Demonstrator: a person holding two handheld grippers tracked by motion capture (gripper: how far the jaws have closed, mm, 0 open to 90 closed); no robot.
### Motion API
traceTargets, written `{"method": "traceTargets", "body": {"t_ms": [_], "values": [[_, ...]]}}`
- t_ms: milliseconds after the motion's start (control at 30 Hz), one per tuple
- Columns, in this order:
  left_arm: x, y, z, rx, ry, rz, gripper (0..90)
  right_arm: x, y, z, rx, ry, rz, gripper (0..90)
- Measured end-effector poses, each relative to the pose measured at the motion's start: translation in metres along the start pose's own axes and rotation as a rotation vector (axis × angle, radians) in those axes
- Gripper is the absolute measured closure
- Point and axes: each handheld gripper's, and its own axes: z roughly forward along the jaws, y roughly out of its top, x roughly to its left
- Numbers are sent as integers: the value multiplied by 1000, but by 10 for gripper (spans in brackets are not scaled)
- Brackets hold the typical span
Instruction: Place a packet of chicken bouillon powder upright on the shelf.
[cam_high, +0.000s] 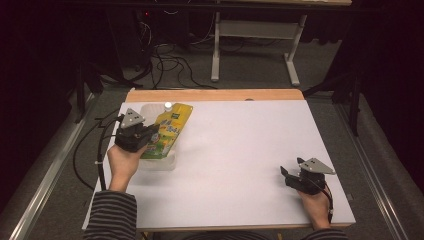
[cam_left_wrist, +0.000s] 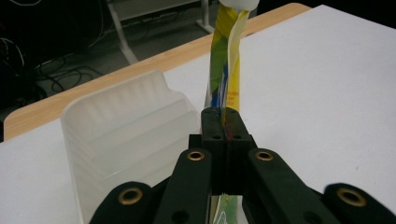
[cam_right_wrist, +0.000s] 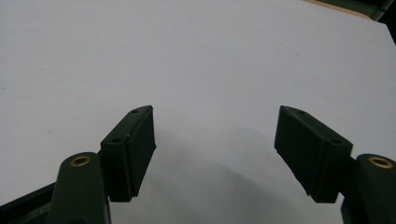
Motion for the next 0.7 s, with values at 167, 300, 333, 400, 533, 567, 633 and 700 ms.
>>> {"method": "traceTargets", "body": {"t_ms": [167,300,333,400,533,567,633,700], "values": [[4,-1,-6,51,8,-6,900,0,0,0,2,-1,0,297],[6,-2,-8,86,10,-5,898,0,0,0,0,-3,-7,297],[6,-2,-8,91,13,-4,898,0,0,0,0,-2,-8,297],[5,0,-7,104,18,7,898,0,0,0,1,-3,-6,297],[2,1,-7,103,33,18,900,0,0,0,1,-3,-7,297],[0,1,-7,98,37,20,900,0,0,0,1,-3,-6,297],[-2,0,-7,83,42,25,900,0,0,0,2,-2,-4,297],[-2,-1,-6,64,37,23,900,0,0,0,2,-2,-4,297]]}}
